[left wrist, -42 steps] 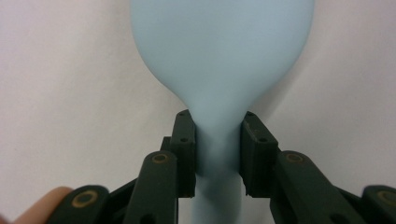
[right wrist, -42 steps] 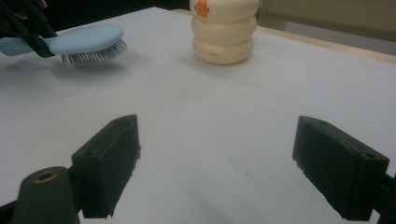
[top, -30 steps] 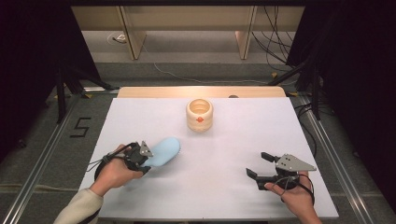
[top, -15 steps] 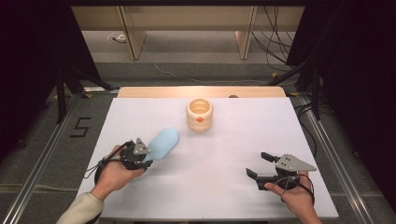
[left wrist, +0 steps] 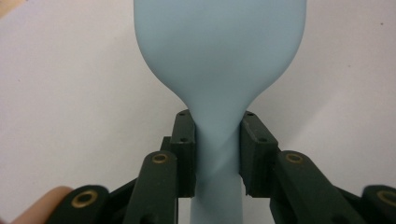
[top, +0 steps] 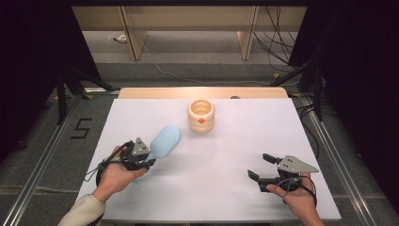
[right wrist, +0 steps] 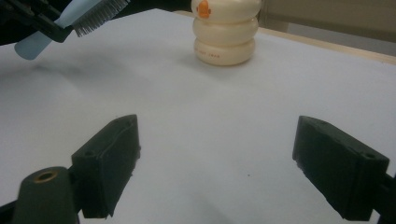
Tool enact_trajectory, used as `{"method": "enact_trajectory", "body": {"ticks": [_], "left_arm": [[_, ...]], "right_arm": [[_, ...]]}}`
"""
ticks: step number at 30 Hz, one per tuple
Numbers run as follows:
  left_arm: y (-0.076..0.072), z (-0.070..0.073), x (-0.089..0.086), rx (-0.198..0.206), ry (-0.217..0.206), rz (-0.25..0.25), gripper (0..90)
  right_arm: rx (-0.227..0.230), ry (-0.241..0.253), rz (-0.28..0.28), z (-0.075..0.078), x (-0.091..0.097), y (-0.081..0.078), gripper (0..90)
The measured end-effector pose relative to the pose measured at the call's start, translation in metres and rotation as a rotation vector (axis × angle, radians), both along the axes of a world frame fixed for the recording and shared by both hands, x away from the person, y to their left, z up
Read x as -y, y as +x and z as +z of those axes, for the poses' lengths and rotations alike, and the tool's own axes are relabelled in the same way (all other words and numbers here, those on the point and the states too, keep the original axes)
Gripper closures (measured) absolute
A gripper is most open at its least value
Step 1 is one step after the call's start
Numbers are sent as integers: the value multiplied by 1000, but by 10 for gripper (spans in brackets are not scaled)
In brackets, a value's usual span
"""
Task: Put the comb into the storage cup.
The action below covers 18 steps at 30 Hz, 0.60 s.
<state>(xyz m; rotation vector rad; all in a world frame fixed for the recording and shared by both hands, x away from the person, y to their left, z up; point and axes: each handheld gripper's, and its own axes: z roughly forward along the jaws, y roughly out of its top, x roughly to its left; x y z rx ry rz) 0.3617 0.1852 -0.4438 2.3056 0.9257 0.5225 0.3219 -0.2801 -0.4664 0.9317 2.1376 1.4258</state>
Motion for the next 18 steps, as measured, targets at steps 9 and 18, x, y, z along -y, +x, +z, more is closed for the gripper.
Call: {"method": "enact_trajectory", "body": {"ticks": [9,18], "left_arm": [[-1,2,1,40,-25,9,697],[-2,5,2,76,-80,33,697]], "right_arm": [[0,-2,1,0,0,0,160],[1,-2,1,0,0,0,160]]}}
